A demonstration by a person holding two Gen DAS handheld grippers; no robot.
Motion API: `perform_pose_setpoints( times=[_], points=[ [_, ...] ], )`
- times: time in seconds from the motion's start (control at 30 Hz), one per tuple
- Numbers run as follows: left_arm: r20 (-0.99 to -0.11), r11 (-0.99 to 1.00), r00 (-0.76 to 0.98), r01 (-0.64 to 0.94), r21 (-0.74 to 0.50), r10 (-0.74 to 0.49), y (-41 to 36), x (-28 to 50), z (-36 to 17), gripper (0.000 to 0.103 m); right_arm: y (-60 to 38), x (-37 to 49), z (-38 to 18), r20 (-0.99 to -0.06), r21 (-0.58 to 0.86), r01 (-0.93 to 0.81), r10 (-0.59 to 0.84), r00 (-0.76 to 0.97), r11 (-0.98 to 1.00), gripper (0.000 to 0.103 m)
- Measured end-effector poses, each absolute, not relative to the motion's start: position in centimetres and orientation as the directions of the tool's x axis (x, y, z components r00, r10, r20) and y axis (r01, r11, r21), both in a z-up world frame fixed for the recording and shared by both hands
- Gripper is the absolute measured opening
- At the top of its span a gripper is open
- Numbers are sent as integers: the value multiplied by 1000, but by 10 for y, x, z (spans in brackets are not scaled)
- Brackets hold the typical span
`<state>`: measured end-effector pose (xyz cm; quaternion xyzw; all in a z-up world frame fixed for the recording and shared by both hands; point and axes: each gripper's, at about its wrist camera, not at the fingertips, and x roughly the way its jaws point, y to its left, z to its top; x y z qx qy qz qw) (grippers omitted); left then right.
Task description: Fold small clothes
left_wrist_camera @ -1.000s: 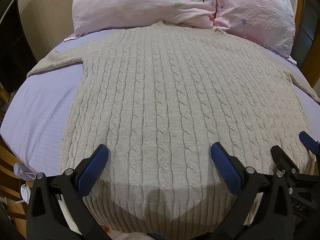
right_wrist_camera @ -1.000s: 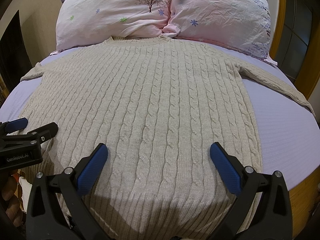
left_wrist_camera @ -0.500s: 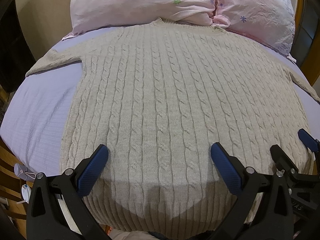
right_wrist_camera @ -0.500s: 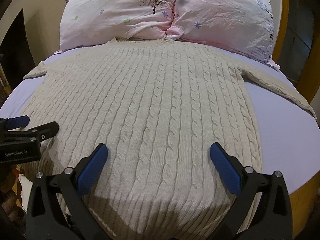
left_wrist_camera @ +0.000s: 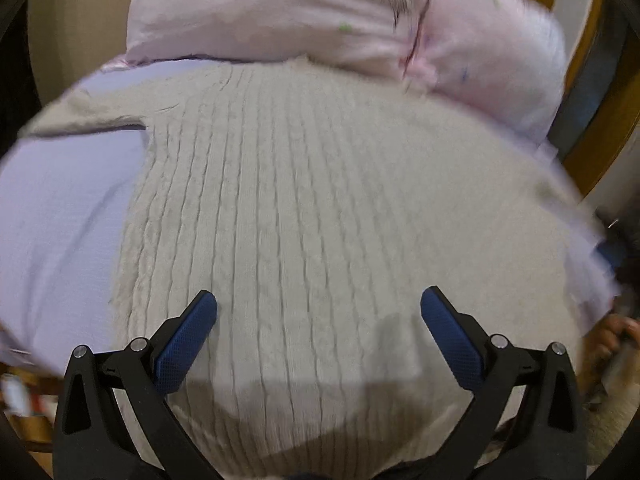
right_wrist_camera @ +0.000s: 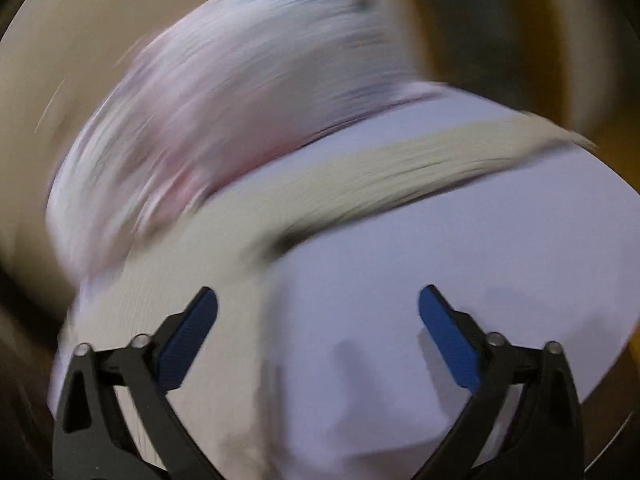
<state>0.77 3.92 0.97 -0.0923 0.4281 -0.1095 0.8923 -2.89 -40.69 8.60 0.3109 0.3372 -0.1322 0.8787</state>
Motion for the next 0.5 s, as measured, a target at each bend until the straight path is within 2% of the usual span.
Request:
perform_pose_setpoints(
  times=[0.03,0.1,0.2,0.27,0.4,0.47,0.5],
  points=[
    [-712,944,629,123,-307,-313,48,10,12,102,-443,-34,84,-677,507,506,-42,735,698,75],
    [-677,932,653,135,-337,-340,60,16,15,102,-516,-48,76,-687,591,623,-86,722,513,67],
    [-627,910,679,157,-384,-382,72,25,18,102,-573,-59,61,-692,648,684,-115,712,334,58],
    [-584,906,722,143,-399,-371,81,28,21,102,-602,-59,47,-686,690,682,-81,723,240,56],
    [-556,906,761,98,-411,-335,102,40,24,102,-618,-40,38,-691,697,687,-65,720,202,52],
    [-564,889,762,34,-456,-319,122,46,22,102,-625,-36,32,-698,689,697,-80,712,196,39],
    [-570,881,761,6,-473,-311,130,51,22,102,-629,-28,29,-709,678,711,-88,700,188,19]
  ],
)
